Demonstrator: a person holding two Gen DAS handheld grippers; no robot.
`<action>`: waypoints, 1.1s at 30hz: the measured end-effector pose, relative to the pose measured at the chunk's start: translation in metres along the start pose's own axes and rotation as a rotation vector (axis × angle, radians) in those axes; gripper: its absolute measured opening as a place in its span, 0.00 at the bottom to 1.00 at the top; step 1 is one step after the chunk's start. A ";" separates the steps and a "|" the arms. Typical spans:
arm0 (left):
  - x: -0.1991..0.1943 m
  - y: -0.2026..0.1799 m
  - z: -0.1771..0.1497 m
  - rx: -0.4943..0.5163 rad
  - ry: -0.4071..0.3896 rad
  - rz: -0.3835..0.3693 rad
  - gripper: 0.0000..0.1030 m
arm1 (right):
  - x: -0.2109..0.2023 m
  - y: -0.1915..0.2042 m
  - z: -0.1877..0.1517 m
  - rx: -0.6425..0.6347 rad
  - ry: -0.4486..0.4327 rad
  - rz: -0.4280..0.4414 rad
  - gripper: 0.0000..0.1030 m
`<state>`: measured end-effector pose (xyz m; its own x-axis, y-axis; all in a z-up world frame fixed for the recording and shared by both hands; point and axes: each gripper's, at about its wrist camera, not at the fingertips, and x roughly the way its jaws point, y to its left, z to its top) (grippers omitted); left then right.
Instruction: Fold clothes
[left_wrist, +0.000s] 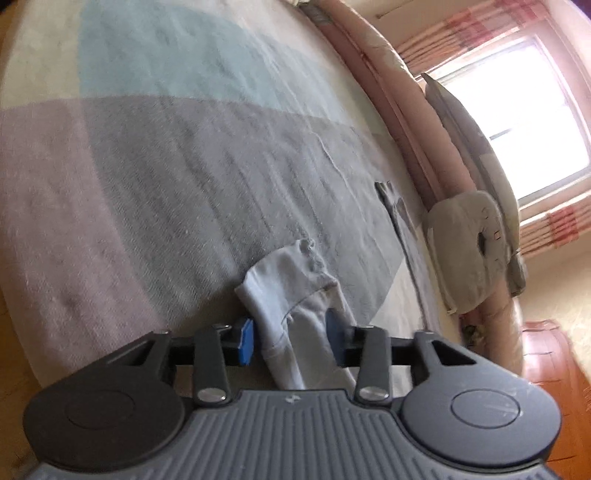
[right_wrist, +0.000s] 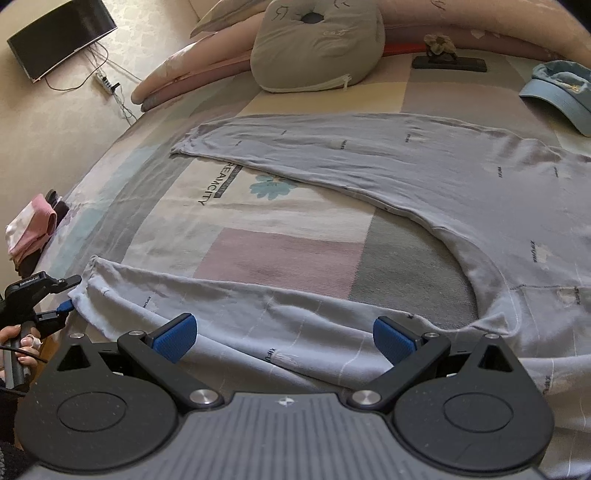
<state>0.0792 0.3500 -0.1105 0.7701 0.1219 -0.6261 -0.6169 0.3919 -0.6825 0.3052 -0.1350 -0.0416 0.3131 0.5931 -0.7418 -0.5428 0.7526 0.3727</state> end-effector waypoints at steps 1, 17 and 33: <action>0.000 -0.005 -0.002 0.037 -0.004 0.041 0.08 | -0.002 -0.002 -0.002 0.004 -0.001 -0.004 1.00; 0.005 -0.023 0.002 0.123 0.022 0.157 0.08 | -0.097 -0.129 -0.107 0.547 -0.154 -0.048 1.00; 0.009 -0.030 0.003 0.154 0.030 0.208 0.08 | -0.104 -0.179 -0.146 0.721 -0.458 -0.270 0.52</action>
<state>0.1056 0.3423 -0.0944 0.6223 0.1879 -0.7599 -0.7279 0.4960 -0.4735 0.2563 -0.3732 -0.1125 0.7232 0.3100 -0.6172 0.1676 0.7882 0.5922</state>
